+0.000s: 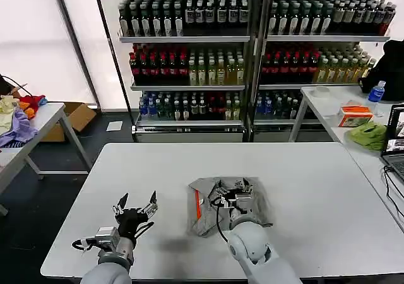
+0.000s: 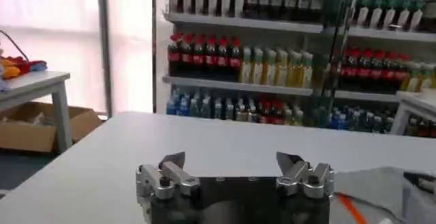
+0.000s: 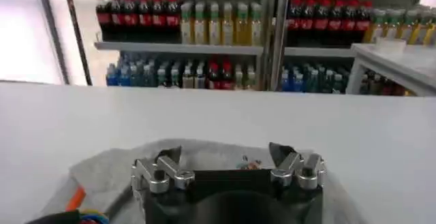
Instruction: Fold and organize the clothes.
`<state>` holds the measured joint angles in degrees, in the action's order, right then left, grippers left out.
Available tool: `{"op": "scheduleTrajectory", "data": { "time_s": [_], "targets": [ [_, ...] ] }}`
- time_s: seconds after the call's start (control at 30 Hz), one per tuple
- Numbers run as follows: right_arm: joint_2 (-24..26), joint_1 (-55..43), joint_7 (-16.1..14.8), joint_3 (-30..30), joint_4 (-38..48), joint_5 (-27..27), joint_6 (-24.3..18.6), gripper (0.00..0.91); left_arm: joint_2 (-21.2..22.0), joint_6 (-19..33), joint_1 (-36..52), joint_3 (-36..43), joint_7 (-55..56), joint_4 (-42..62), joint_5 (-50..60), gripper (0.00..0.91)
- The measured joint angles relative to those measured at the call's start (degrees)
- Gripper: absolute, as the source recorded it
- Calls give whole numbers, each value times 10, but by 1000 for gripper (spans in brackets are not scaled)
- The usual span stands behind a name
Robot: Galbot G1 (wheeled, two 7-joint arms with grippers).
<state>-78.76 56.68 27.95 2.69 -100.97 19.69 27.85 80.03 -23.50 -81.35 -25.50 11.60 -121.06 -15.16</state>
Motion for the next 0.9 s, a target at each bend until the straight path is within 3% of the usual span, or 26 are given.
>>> {"op": "scheduleTrajectory", "data": {
  "time_s": [0.37, 0.9],
  "targets": [
    [32, 45, 19, -9, -76, 57, 25, 907, 6, 0, -8, 9, 0, -2, 6, 907],
    [36, 63, 41, -2, -68, 94, 46, 907, 6, 3, -18, 4, -1, -7, 5, 907]
  ]
}}
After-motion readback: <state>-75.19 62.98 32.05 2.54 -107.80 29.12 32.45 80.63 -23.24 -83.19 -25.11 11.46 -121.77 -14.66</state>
